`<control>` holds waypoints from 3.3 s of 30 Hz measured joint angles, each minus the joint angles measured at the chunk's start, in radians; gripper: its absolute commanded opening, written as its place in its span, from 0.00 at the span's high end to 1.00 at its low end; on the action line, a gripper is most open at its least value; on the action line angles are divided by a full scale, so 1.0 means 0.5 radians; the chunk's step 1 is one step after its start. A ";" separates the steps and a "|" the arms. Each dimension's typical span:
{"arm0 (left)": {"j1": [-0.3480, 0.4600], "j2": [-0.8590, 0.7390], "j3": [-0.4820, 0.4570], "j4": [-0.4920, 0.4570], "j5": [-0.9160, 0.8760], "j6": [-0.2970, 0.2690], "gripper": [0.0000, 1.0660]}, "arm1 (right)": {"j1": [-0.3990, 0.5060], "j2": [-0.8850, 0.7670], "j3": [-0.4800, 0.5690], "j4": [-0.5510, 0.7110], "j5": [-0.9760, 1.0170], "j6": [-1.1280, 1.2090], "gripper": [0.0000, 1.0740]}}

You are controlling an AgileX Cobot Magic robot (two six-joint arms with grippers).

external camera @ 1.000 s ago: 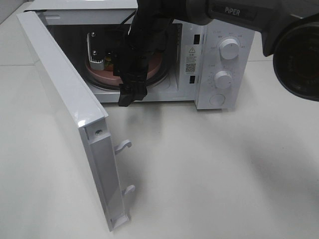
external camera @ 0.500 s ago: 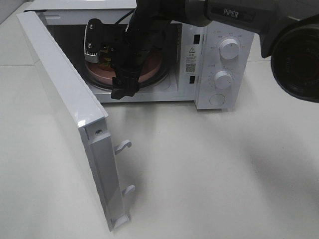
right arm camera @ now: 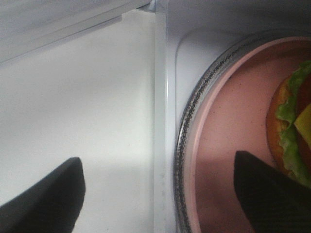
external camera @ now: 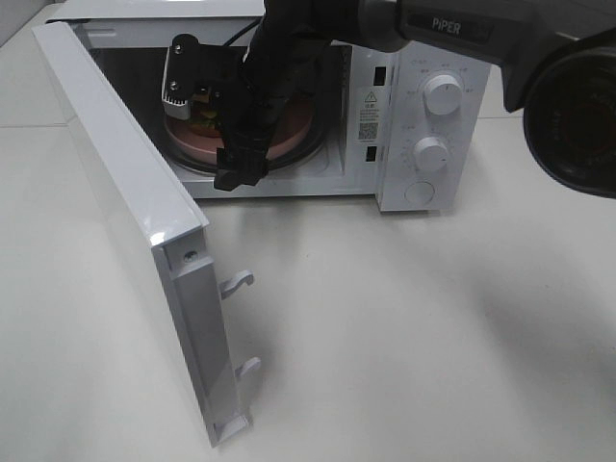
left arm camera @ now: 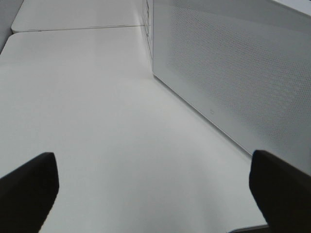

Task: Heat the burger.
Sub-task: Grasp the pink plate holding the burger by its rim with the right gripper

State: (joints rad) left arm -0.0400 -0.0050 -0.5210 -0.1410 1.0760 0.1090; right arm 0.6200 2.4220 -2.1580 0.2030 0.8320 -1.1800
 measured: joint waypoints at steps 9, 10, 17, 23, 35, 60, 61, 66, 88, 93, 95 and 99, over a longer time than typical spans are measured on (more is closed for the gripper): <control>0.000 0.000 0.000 0.000 0.000 0.000 0.04 | 0.000 0.000 -0.002 -0.006 0.000 0.000 0.23; 0.000 0.000 0.000 0.000 0.000 0.000 0.04 | 0.000 0.000 -0.002 -0.006 0.000 0.000 0.23; 0.000 0.000 0.000 0.000 0.000 0.000 0.04 | 0.000 0.000 -0.002 -0.006 0.000 0.000 0.24; 0.000 0.000 0.000 0.000 0.000 0.000 0.04 | 0.000 0.000 -0.002 -0.016 0.000 0.000 0.24; 0.000 0.000 0.000 0.000 0.000 0.000 0.04 | 0.000 0.000 -0.002 -0.040 -0.008 0.000 0.25; 0.000 0.000 0.000 0.000 0.000 0.000 0.04 | -0.024 0.090 -0.006 -0.046 -0.104 0.002 0.27; 0.000 0.000 0.000 0.000 0.000 0.000 0.04 | -0.024 0.090 -0.006 -0.046 -0.104 0.002 0.27; 0.000 0.000 0.000 0.000 0.000 0.000 0.04 | -0.024 0.090 -0.006 -0.046 -0.110 0.002 0.27; 0.000 0.000 0.000 0.000 0.000 0.000 0.04 | -0.048 0.158 -0.006 -0.038 -0.120 0.042 0.29; 0.000 0.000 0.000 0.000 0.000 0.000 0.04 | -0.048 0.158 -0.006 -0.038 -0.120 0.054 0.29; 0.000 0.000 0.000 0.000 0.000 0.000 0.04 | -0.048 0.158 -0.006 -0.038 -0.120 0.054 0.29; 0.000 0.000 0.000 0.000 0.000 0.000 0.04 | -0.058 0.178 -0.006 -0.036 -0.120 0.060 0.29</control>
State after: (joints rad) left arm -0.0400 -0.0050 -0.5210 -0.1410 1.0760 0.1090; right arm 0.5910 2.5110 -2.1610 0.1850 0.7720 -1.1500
